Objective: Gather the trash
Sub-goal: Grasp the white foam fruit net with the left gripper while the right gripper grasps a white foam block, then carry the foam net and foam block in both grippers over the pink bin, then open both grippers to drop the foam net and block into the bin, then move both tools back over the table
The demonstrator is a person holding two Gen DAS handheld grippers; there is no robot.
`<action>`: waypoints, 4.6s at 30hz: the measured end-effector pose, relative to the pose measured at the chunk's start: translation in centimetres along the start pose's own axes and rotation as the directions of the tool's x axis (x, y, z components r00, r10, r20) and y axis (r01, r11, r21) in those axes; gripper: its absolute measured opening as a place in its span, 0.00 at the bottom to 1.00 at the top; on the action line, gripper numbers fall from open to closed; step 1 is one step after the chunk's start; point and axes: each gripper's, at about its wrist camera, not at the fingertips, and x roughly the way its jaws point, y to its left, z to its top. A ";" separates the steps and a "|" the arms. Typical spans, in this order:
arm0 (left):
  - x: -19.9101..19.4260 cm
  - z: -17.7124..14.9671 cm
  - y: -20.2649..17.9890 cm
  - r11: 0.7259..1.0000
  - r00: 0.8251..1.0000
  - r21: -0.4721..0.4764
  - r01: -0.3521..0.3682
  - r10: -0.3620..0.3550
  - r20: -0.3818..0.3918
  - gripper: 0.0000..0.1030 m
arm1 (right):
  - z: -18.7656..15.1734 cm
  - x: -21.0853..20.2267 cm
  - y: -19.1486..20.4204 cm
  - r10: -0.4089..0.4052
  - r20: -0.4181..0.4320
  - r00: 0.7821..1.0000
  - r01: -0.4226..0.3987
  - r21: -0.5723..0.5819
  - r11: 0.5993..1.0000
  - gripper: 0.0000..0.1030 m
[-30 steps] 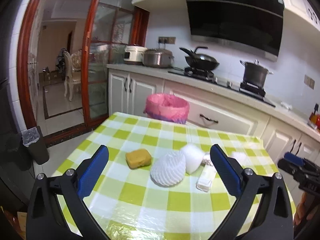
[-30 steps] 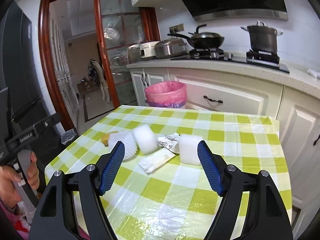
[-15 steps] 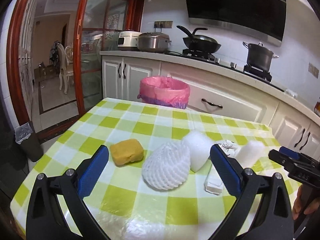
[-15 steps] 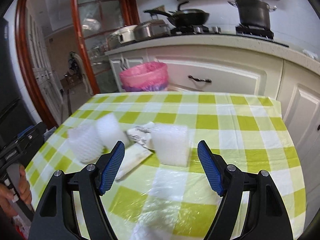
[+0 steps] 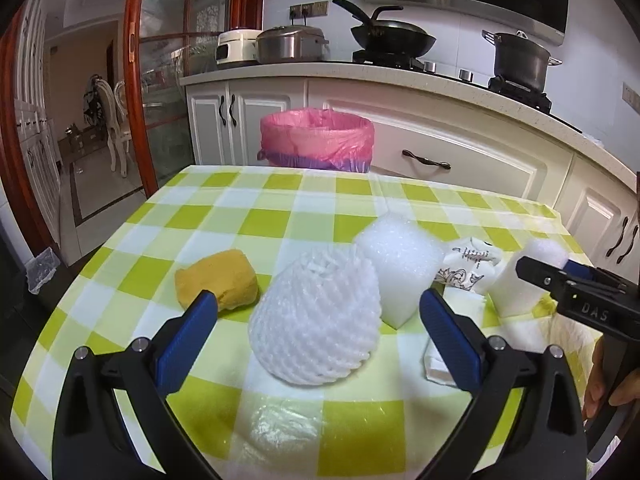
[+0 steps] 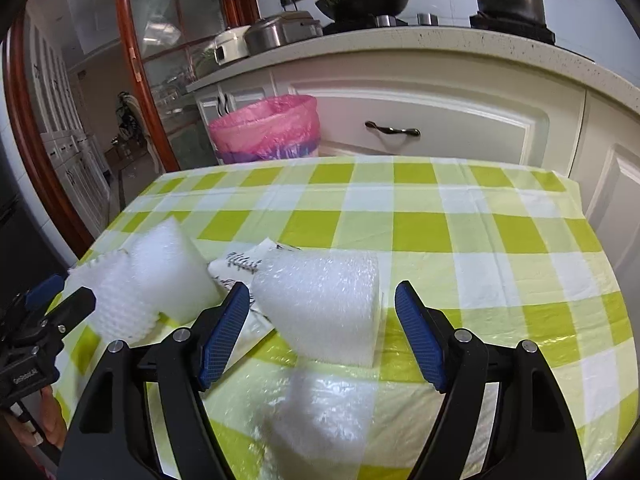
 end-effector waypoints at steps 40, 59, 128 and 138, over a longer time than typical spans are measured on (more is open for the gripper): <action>-5.1 0.0 -3.1 0.991 0.993 0.126 0.048 -0.060 0.097 0.39 | -0.7 -7.3 1.4 0.095 0.110 0.989 -0.094 -0.014 0.995 0.53; -5.2 6.1 -2.1 0.992 0.975 0.027 0.120 -0.123 0.187 0.39 | 4.9 -6.4 2.8 0.123 0.177 0.977 -0.107 -0.095 0.990 0.53; 27.9 30.4 5.7 0.998 0.988 -0.035 -0.052 0.057 0.144 0.82 | 30.2 18.8 2.4 0.294 0.131 0.947 -0.288 -0.062 0.955 0.71; 13.6 26.5 4.5 0.998 0.971 -0.007 -0.057 0.057 0.233 0.83 | 25.9 8.7 2.9 0.289 0.178 0.941 -0.279 -0.078 0.957 0.71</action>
